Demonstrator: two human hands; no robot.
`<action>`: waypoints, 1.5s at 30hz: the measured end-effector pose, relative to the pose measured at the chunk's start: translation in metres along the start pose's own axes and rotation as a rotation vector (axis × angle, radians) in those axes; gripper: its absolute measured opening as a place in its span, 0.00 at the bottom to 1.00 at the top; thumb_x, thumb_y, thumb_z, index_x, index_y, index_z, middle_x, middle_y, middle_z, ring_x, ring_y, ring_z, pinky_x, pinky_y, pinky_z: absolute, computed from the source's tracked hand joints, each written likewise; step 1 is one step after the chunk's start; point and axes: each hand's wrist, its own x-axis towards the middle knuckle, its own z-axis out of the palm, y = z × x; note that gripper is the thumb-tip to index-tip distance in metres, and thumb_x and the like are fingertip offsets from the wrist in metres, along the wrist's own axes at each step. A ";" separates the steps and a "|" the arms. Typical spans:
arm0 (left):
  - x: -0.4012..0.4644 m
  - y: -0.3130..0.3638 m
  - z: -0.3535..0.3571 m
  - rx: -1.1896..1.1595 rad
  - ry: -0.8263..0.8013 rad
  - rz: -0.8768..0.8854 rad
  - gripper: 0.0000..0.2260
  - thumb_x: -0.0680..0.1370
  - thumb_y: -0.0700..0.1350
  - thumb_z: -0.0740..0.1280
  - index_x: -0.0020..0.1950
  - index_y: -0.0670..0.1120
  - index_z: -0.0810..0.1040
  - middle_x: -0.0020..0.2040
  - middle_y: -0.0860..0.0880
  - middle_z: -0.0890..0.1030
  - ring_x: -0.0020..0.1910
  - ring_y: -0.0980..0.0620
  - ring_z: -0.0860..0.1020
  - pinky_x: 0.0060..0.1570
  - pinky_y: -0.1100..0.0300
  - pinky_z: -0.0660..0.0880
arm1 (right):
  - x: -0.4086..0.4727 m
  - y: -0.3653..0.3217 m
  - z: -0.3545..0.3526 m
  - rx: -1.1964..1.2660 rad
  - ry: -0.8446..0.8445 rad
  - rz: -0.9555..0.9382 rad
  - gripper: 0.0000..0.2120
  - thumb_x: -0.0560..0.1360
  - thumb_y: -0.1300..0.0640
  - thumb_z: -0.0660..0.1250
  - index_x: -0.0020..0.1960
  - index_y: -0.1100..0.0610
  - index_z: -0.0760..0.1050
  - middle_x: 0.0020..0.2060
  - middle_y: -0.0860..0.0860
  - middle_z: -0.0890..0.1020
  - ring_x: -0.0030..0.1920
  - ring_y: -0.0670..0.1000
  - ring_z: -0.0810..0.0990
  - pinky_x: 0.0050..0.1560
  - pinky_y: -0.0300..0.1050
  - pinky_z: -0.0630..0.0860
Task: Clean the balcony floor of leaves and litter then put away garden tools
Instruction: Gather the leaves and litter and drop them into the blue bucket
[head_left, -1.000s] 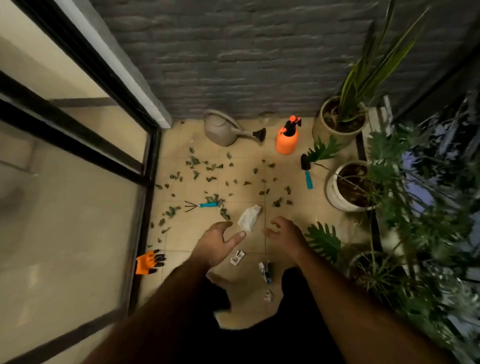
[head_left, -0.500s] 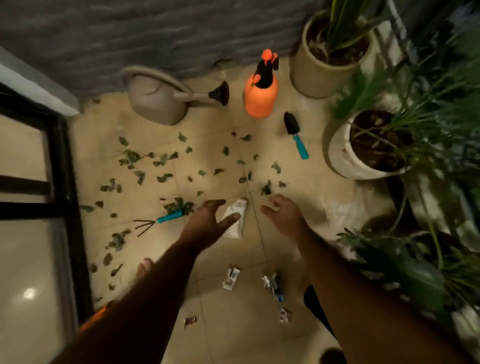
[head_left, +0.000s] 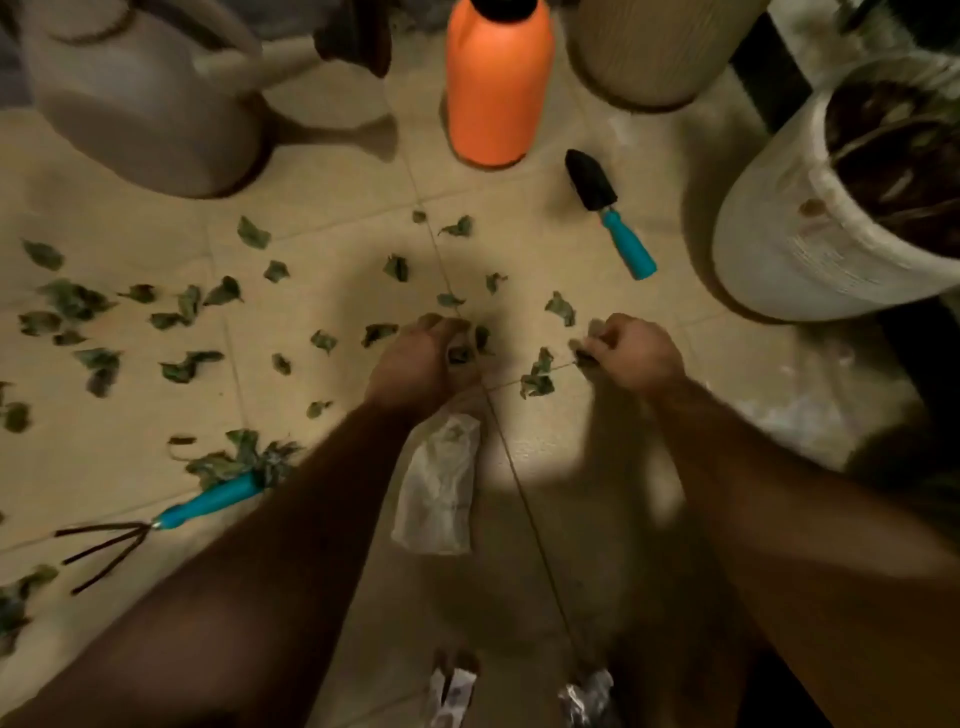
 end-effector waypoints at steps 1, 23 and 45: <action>0.008 -0.008 0.005 0.003 0.022 -0.001 0.29 0.72 0.56 0.74 0.71 0.50 0.72 0.67 0.46 0.74 0.60 0.45 0.77 0.57 0.50 0.77 | 0.003 0.004 0.005 -0.026 0.024 -0.028 0.15 0.78 0.39 0.64 0.49 0.51 0.75 0.41 0.50 0.79 0.43 0.52 0.77 0.46 0.49 0.77; 0.045 -0.034 0.042 0.041 -0.010 0.059 0.15 0.77 0.48 0.70 0.62 0.46 0.76 0.58 0.42 0.78 0.54 0.43 0.77 0.48 0.55 0.70 | 0.014 -0.021 0.045 0.683 0.081 0.186 0.11 0.75 0.71 0.63 0.40 0.56 0.76 0.42 0.62 0.82 0.36 0.58 0.81 0.29 0.44 0.77; 0.062 -0.016 0.056 -0.147 0.122 0.059 0.13 0.82 0.43 0.64 0.65 0.42 0.77 0.57 0.40 0.81 0.56 0.42 0.79 0.55 0.51 0.74 | 0.007 -0.023 0.049 1.155 -0.048 0.228 0.03 0.79 0.64 0.64 0.51 0.60 0.71 0.41 0.61 0.82 0.37 0.57 0.84 0.29 0.44 0.78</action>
